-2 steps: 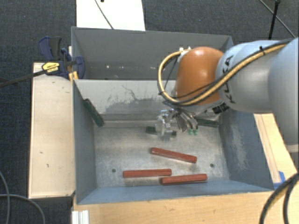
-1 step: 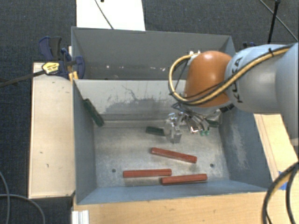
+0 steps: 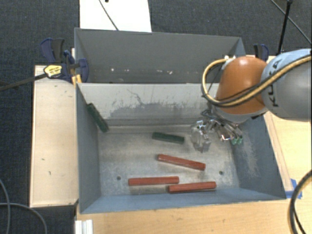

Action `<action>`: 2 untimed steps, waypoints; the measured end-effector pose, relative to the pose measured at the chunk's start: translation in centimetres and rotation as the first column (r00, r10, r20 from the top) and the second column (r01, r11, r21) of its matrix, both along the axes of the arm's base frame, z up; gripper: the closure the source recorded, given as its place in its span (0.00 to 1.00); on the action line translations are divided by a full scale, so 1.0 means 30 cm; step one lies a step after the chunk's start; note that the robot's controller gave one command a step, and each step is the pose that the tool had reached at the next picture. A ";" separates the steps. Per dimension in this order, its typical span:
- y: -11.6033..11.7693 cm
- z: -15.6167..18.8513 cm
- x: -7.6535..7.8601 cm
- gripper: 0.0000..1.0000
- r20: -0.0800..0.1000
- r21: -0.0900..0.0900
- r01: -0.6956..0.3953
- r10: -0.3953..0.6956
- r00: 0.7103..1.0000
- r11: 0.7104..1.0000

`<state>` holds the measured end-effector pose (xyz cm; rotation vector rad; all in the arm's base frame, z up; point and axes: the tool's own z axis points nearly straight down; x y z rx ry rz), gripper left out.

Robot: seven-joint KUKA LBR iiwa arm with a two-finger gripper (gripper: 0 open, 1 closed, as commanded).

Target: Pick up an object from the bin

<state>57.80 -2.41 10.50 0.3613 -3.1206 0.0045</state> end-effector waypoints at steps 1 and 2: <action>0.015 0.000 0.001 0.00 0.000 0.004 -0.003 0.003 1.000 1.000; -0.025 0.210 -0.093 0.00 0.007 0.003 0.027 -0.027 1.000 1.000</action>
Offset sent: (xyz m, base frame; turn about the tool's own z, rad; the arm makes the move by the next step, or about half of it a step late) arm 0.0000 0.0000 0.0000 0.0000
